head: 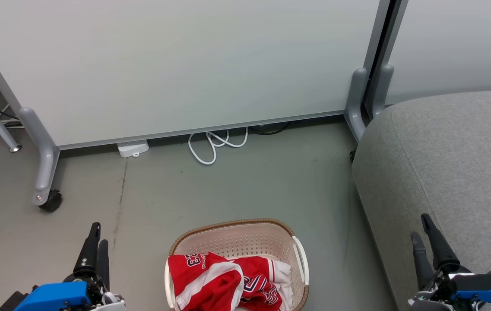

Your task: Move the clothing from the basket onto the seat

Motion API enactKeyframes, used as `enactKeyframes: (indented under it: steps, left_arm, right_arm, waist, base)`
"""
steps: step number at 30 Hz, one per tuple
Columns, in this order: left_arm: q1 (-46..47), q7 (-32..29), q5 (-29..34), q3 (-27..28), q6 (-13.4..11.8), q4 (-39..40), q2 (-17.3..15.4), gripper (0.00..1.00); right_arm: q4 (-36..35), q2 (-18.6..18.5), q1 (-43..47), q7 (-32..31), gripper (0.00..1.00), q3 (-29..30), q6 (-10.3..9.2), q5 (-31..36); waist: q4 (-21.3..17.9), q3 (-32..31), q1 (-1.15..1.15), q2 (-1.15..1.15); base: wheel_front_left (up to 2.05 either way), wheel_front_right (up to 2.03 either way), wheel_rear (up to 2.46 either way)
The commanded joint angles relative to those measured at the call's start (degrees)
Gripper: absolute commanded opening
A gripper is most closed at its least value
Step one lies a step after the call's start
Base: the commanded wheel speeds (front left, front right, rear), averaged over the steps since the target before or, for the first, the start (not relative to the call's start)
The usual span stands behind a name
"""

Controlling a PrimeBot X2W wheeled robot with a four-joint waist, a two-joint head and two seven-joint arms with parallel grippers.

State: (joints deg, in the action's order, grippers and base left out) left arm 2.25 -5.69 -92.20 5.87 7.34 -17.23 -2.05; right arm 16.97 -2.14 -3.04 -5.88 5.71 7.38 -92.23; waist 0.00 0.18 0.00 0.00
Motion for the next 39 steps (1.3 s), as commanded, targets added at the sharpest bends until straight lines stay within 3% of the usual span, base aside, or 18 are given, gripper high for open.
enactKeyframes:
  steps: [1, 8, 18, 39]
  left_arm:
    - [1.50, 0.60, 0.41, -0.63, -0.01, 0.97, -0.38, 1.00]
    - [1.84, 2.58, 4.13, -1.85, -0.48, 1.16, -0.45, 1.00]
    - [2.02, 5.14, 14.27, -4.08, -1.68, 1.97, -0.53, 1.00]
    - [2.48, 9.68, 41.06, -8.62, -2.42, 3.49, -1.25, 1.00]
  right_arm:
    - [-1.14, -0.21, -1.03, 0.71, 1.00, -0.53, 0.02, 0.56]
    - [-1.53, -0.27, -1.14, 2.70, 1.00, -1.25, 0.03, 4.74]
    - [-1.89, -0.36, -1.49, 5.27, 1.00, -1.46, 0.04, 16.13]
    - [-3.21, -0.55, -1.22, 9.83, 1.00, -1.99, 0.08, 41.65]
  waist:
    - [0.00, 0.00, 0.00, 0.00]
    - [0.02, 0.00, 0.00, 0.00]
    - [0.12, 0.16, 0.00, 0.00]
    - [0.35, 0.35, 0.00, 0.00]
  base:
    - [0.00, 0.00, 0.00]
    - [0.00, 0.00, 0.00]
    - [0.00, 0.00, 0.00]
    - [0.00, 0.00, 0.00]
